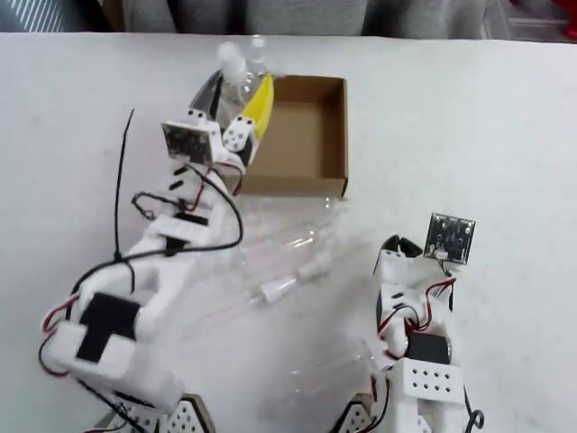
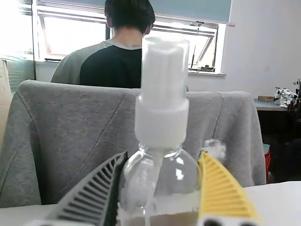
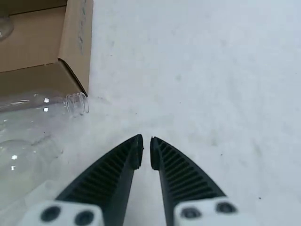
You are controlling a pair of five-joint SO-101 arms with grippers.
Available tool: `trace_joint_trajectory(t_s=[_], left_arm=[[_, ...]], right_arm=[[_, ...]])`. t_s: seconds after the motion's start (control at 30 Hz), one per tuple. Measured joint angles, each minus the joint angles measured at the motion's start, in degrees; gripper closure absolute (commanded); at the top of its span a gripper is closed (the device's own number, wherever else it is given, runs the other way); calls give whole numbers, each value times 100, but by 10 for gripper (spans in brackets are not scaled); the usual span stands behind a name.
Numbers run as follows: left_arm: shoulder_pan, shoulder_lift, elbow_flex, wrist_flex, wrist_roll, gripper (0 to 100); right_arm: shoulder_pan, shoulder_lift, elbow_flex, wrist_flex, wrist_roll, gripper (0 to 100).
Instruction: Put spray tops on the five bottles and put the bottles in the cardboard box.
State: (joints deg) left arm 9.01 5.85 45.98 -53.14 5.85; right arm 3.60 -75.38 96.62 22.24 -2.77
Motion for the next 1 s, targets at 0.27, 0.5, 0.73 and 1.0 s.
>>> trace_joint_trajectory(t_s=[0.27,0.5,0.73,1.0], left_arm=[[-79,1890,-1099,-712,0,872],[-255,2945,-2004,-818,0,872],[-290,3174,-2180,-818,0,872],[-290,3455,-2400,-818,0,872]], right_arm=[[0,0,0,0,325,984],[0,0,0,0,378,984],[0,0,0,0,387,984],[0,0,0,0,387,984]])
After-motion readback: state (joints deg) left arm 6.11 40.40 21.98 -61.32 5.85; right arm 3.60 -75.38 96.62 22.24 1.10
